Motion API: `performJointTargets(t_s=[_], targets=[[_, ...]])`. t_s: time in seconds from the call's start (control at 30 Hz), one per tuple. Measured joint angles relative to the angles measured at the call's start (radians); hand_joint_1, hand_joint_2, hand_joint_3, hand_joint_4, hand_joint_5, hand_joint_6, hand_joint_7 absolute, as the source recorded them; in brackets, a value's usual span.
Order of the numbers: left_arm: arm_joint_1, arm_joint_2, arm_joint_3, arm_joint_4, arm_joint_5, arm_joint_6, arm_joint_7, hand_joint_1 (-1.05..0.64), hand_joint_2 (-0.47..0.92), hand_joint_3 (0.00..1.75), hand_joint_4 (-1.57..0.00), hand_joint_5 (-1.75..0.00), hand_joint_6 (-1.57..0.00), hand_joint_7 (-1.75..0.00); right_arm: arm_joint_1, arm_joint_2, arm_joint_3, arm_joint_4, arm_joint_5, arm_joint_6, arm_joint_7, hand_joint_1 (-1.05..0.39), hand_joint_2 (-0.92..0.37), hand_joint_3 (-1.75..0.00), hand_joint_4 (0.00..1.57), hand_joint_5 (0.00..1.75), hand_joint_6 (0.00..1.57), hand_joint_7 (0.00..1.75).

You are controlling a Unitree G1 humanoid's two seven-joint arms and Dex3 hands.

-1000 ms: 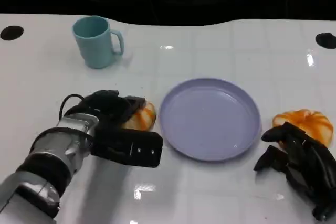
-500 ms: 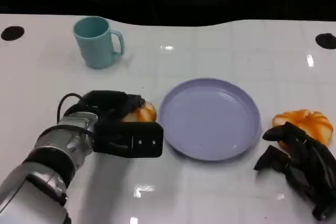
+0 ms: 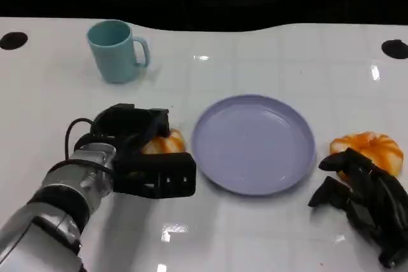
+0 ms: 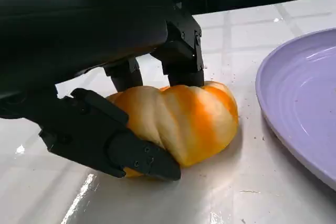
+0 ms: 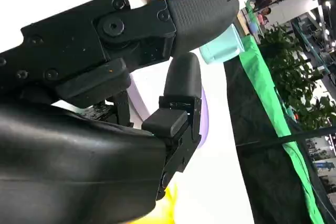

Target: Grasp the bread from the table and place it into the plate.

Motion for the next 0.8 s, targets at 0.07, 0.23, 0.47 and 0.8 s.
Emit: performJointTargets(t_s=[0.07,0.23,0.47,0.8], targets=[[0.0,0.0,-0.001,0.0,-0.001,0.0,0.0,-0.28,0.92,0.42,-0.75,-1.75,-0.53,-1.75,0.0,0.0,0.0,0.0,0.0,0.0,0.0,-0.53,-0.92,-0.21,0.66,1.57,0.62,1.22],[0.011,-0.004,0.018,-0.007,-0.012,0.008,0.076,-0.21,0.92,0.47,-0.72,-1.75,-0.42,-1.75,0.0,0.0,0.0,0.0,0.0,0.001,0.0,-0.54,-0.92,-0.21,0.65,1.56,0.61,1.23],[0.017,-0.008,0.055,-0.038,-0.043,0.025,0.224,-0.18,0.83,0.59,-0.76,-1.75,-0.48,-1.75,0.0,-0.004,0.0,0.001,0.0,0.002,0.0,-0.54,-0.92,-0.24,0.66,1.56,0.61,1.22],[-0.015,-0.036,0.12,-0.163,-0.121,0.061,0.176,-0.16,0.64,0.89,-0.83,-1.75,-0.57,-1.75,-0.01,-0.009,0.008,0.044,-0.026,-0.071,0.012,-0.53,-0.92,-0.25,0.67,1.56,0.63,1.2]])
